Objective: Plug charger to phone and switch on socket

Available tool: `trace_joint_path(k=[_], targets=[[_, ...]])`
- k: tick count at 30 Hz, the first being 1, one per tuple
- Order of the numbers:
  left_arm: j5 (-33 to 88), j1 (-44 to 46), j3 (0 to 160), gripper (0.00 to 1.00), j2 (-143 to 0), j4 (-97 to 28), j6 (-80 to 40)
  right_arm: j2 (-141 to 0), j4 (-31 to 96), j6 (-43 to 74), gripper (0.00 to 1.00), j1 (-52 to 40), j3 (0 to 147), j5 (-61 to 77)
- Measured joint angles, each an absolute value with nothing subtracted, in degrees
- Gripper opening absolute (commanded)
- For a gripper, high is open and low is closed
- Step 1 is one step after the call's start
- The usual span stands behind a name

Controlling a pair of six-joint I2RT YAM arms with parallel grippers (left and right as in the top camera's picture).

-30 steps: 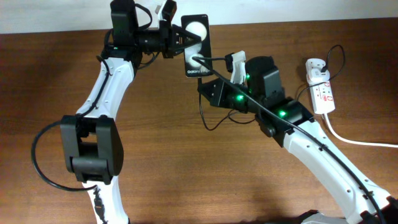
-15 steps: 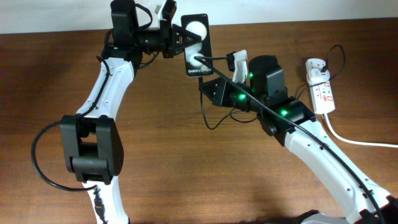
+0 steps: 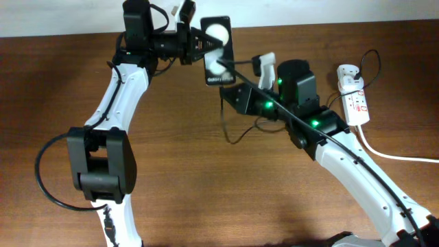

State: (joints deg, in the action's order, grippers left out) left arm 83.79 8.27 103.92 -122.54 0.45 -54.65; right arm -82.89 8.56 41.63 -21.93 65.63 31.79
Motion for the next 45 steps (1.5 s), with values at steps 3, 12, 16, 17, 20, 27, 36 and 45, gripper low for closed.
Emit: trace_joint_path(k=[3, 12, 16, 17, 20, 27, 36, 45], targets=[[85.47, 9.28, 103.92, 0.00, -122.54, 0.51, -53.43, -82.89, 13.02, 40.95, 0.34, -20.78, 65.84, 31.64], [87.68, 8.82, 103.92, 0.00, -122.61, 0.34, -49.60, -82.89, 21.43, 36.86, 0.69, -20.43, 66.22, 31.92], [86.26, 8.82, 103.00, 0.00, -122.61, 0.36, -44.93, -82.91, 29.63, 34.33, 0.72, -20.43, 66.57, 30.48], [84.64, 8.82, 100.95, 0.00, -122.61, 0.47, -44.14, -82.96, 30.79, 33.82, 0.72, -20.43, 66.54, 29.39], [79.70, 8.62, 95.39, 0.00, -123.44, -1.74, -41.54, -82.96, 31.38, 32.77, 0.73, -20.43, 66.54, 28.34], [60.23, 8.60, 93.21, 0.00, -123.44, -26.44, -27.24, -82.96, 32.40, 32.36, 0.76, -20.43, 66.54, 26.98], [48.80, 8.60, 93.21, 0.00, -123.44, -36.40, -19.66, -82.96, 32.60, 32.34, 0.77, -20.43, 66.54, 26.81], [46.83, 8.60, 93.21, 0.00, -123.44, -39.90, -19.40, -82.96, 32.80, 32.34, 0.80, -20.43, 66.54, 25.71]])
